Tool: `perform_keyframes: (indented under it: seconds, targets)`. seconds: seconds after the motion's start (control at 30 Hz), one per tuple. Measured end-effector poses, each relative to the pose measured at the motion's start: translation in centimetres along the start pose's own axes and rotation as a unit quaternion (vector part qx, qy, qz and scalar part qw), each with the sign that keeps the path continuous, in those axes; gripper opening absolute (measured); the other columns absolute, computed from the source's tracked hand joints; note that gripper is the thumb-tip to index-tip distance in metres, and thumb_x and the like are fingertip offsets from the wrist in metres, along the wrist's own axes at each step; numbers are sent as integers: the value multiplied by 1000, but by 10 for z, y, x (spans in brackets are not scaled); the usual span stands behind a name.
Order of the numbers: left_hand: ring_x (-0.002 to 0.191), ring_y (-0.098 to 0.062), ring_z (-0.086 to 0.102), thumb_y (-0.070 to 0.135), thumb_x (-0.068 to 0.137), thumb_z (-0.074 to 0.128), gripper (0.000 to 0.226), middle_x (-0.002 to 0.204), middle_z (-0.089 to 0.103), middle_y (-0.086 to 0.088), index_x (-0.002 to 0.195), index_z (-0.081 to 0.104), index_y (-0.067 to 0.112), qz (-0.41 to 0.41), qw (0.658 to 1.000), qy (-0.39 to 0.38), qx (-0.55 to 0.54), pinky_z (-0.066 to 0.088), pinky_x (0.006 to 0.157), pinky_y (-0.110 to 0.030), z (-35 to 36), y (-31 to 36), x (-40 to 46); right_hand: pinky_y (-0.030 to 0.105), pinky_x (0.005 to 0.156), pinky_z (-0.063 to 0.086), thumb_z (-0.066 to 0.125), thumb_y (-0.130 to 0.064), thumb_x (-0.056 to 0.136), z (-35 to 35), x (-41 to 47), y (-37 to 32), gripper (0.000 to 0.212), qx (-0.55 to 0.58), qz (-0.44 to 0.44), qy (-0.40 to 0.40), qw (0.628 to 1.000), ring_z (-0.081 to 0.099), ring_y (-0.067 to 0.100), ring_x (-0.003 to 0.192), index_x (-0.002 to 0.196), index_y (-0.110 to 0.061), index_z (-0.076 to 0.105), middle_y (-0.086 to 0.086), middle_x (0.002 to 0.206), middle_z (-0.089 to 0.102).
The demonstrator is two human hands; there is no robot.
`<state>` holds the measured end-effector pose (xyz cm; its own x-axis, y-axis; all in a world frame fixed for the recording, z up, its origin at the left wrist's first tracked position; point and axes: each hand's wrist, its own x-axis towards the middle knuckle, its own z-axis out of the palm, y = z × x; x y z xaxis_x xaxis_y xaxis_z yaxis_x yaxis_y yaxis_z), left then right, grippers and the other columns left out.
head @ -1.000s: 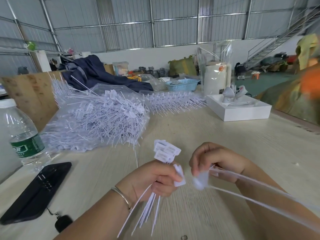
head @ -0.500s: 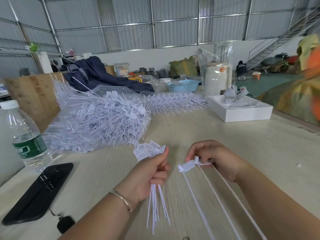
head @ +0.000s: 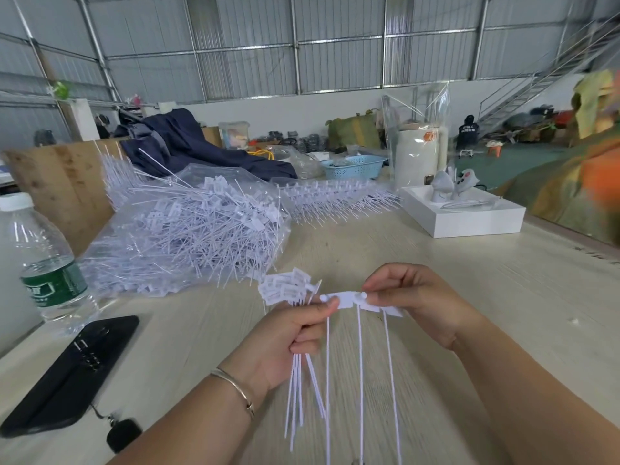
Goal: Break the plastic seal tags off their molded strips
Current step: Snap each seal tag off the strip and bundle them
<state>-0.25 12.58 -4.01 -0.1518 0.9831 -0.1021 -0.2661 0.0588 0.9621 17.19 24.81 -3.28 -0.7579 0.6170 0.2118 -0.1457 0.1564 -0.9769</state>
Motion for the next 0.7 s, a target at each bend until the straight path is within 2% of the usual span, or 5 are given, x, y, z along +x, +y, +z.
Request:
perform_keyframes:
  seconds: [0.13,0.3,0.47,0.6,0.7]
  targets:
    - [38,-1,21,20,78,72,23,50,25,10,56,67,20,-11,999,-39,-17,15,37,-13,1,1,-3,15,66,46,74,-20,69,6,-2,0,17,-8,4,-14,1000,60,10,67,78,-6,70,4,72,68]
    - [40,1,23,27,80,70,16,52,28,11,65,67,23,-37,992,-110,-41,14,38,-13,7,-2,-6,15,68,44,77,-12,74,21,-2,2,32,22,-6,-51,998,57,6,63,92,9,59,-3,67,65]
    - [40,1,24,23,81,70,4,56,25,9,80,72,20,-40,990,-119,-66,15,36,-12,5,-3,-5,16,68,46,76,-8,75,30,-3,-1,36,29,-32,-28,999,57,9,66,90,16,54,12,77,61]
    - [40,0,22,26,78,71,8,56,26,8,72,72,22,-23,994,-98,-51,12,38,-14,5,-1,-3,15,64,46,70,-9,73,36,-3,-3,26,45,-61,5,997,58,6,63,87,8,56,2,70,64]
    - [39,-2,21,20,80,72,18,58,28,6,68,59,16,-19,995,-49,-86,12,35,-14,5,-1,2,16,65,42,76,-14,71,34,-1,-3,17,2,-70,87,994,54,5,63,77,-7,62,-6,67,61]
